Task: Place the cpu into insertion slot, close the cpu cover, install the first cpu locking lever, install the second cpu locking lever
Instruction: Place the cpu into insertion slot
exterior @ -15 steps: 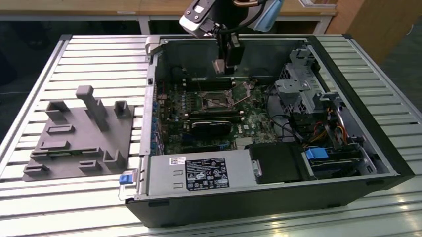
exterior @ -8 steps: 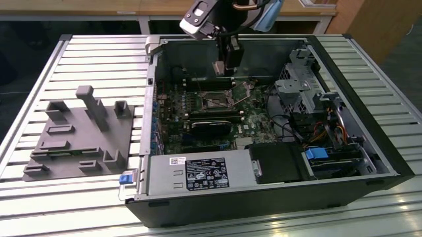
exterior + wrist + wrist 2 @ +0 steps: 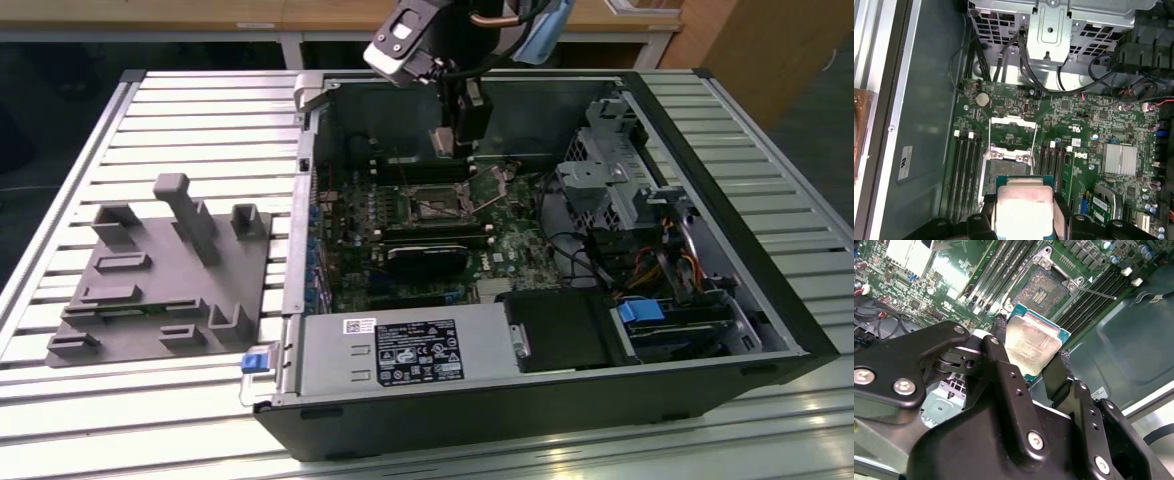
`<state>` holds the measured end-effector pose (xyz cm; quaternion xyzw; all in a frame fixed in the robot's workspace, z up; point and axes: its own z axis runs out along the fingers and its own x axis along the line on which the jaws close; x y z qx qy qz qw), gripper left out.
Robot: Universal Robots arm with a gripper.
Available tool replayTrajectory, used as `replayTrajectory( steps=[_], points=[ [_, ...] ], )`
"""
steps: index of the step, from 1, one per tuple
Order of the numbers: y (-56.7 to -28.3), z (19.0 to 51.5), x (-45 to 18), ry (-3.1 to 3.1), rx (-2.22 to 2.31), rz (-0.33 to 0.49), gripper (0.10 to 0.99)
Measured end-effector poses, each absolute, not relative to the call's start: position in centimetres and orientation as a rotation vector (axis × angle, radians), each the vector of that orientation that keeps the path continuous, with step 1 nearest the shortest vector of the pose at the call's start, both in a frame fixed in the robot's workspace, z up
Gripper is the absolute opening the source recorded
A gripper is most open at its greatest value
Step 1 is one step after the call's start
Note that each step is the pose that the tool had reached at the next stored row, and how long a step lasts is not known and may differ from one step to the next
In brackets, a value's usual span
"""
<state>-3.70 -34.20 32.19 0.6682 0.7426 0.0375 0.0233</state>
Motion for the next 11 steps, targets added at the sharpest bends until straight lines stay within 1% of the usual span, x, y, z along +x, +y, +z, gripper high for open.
replayTrajectory(
  steps=[11],
  points=[
    [-34.20, 31.82, -3.70, 2.300, 2.069, 0.115, 0.537]
  ],
)
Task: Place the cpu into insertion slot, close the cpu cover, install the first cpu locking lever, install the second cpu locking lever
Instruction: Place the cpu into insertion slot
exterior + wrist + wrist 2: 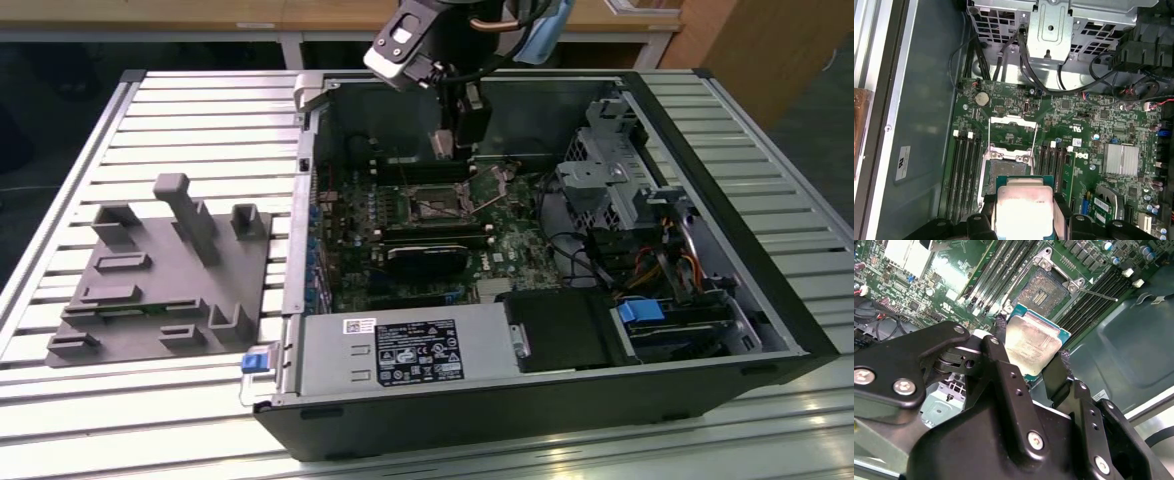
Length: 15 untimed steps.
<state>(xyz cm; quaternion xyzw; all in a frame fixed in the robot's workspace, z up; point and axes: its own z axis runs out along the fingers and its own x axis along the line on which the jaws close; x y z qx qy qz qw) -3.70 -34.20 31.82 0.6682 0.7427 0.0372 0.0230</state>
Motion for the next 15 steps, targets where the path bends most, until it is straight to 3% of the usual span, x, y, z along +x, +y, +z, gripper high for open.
replayTrajectory(
  steps=[15],
  points=[
    [-34.2, 29.8, -3.8, 2.238, 2.127, 0.108, 0.537]
  ],
)
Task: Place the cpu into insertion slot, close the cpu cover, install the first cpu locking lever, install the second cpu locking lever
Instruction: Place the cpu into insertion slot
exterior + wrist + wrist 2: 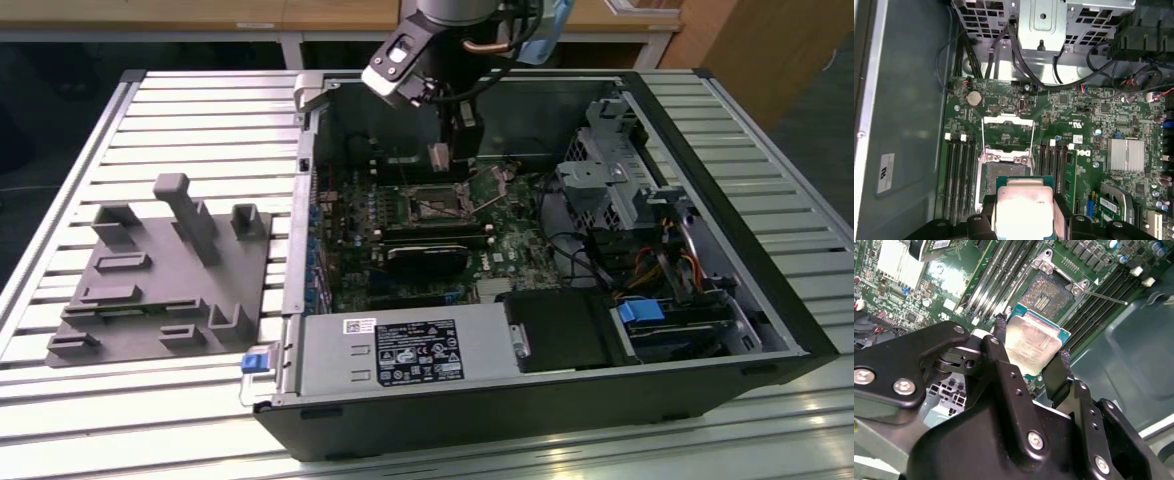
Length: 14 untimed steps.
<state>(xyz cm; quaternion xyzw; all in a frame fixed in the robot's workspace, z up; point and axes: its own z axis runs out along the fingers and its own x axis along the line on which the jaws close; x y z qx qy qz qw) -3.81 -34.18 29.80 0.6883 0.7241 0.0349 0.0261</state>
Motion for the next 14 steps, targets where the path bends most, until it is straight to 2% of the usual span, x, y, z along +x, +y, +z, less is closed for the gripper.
replayTrajectory(
  steps=[14],
  points=[
    [-33.4, 27.3, -3.8, 2.244, 2.119, 0.106, 0.537]
  ],
)
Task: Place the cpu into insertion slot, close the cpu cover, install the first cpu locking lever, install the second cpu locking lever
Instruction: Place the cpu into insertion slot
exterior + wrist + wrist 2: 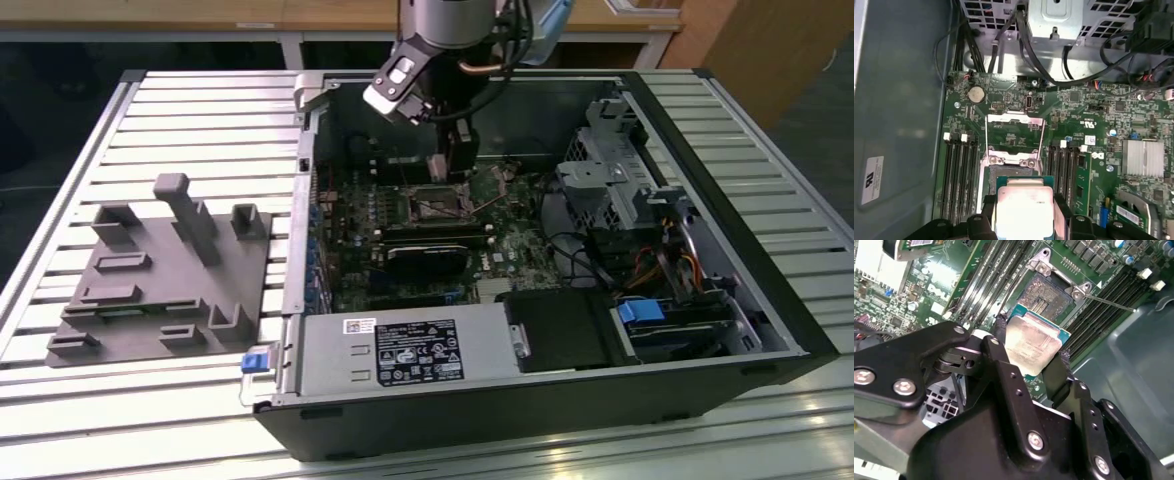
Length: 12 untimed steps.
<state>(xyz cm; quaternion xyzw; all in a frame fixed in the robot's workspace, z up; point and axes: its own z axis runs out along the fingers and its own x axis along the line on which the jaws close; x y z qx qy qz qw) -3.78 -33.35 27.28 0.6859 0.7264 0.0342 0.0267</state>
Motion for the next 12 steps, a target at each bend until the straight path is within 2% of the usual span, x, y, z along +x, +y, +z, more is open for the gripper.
replayTrajectory(
  steps=[12],
  points=[
    [-32.7, 25.1, -3.8, 2.226, 2.135, 0.103, 0.537]
  ],
)
